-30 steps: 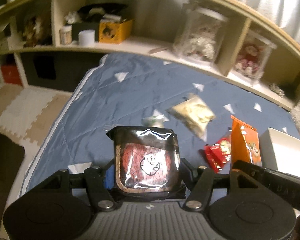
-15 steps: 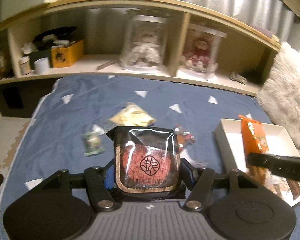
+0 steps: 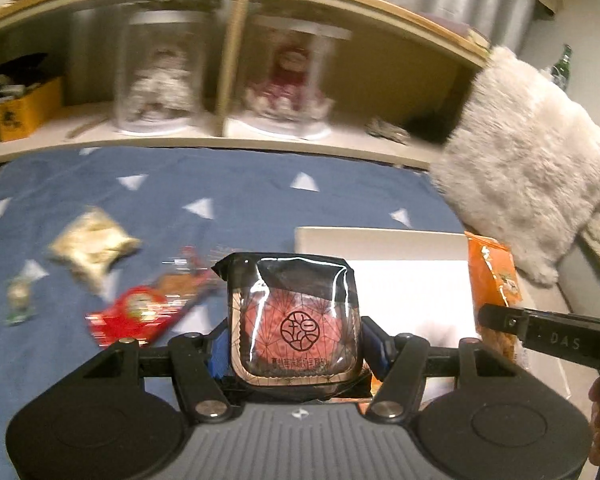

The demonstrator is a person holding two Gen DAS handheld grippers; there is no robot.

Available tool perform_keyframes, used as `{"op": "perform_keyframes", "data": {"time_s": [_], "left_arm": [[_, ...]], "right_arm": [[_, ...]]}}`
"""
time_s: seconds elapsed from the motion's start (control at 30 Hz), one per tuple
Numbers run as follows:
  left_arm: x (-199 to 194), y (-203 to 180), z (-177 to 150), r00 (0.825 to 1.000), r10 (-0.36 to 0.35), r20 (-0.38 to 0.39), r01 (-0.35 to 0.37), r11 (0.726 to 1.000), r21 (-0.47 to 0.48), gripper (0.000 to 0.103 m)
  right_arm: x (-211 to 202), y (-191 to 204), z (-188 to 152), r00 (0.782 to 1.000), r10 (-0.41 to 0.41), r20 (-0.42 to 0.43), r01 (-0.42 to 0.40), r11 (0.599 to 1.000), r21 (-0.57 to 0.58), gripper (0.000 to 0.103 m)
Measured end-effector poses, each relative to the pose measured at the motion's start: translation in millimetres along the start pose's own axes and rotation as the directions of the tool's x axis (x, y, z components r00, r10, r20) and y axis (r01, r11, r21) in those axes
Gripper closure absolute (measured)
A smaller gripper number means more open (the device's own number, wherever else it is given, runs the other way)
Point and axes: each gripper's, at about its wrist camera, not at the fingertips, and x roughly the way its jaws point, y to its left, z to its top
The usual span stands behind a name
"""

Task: Organize snacks
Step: 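Carry the orange pastry pack with the right tool while the left tool carries the mooncake pack to the tray, then lower both packs into the white tray and open both tools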

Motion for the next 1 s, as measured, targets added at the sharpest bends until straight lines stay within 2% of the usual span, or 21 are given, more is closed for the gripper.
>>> {"op": "perform_keyframes", "data": {"time_s": [0.2,0.37,0.57,0.73,0.77,0.83,0.87,0.93,1.0], "left_arm": [[35,-44,7,0.998,-0.064,-0.024,0.065,0.998,0.018,0.039],[68,-73,16,0.990,-0.130,-0.053,0.130,0.991,-0.012,0.039],[109,-105,14,0.965,-0.234,-0.116,0.226,0.971,-0.080,0.039],[134,-122,9,0.940,-0.307,-0.147,0.280,0.943,-0.177,0.038],[138,-124,10,0.937,-0.316,-0.148,0.286,0.939,-0.192,0.038],[141,-127,11,0.936,-0.321,-0.146,0.290,0.935,-0.203,0.037],[142,-128,11,0.937,-0.317,-0.146,0.285,0.936,-0.206,0.037],[143,-128,13,0.939,-0.308,-0.155,0.274,0.940,-0.205,0.024],[142,-129,15,0.944,-0.290,-0.157,0.258,0.946,-0.198,0.022]], "right_arm": [[14,-36,6,0.999,-0.049,-0.011,0.049,0.999,0.012,0.066],[28,-64,12,0.997,-0.074,-0.025,0.074,0.997,0.004,0.066],[47,-96,13,0.994,-0.082,-0.066,0.082,0.997,-0.008,0.066],[67,-117,18,0.994,-0.067,-0.090,0.070,0.997,0.025,0.065],[71,-120,20,0.994,-0.063,-0.093,0.066,0.998,0.024,0.064],[73,-124,23,0.994,-0.052,-0.099,0.054,0.998,0.025,0.047],[72,-125,24,0.994,-0.048,-0.095,0.051,0.998,0.025,0.046],[68,-128,28,0.994,-0.054,-0.093,0.056,0.998,0.020,0.043],[62,-130,29,0.994,-0.052,-0.097,0.054,0.998,0.018,0.043]]}}
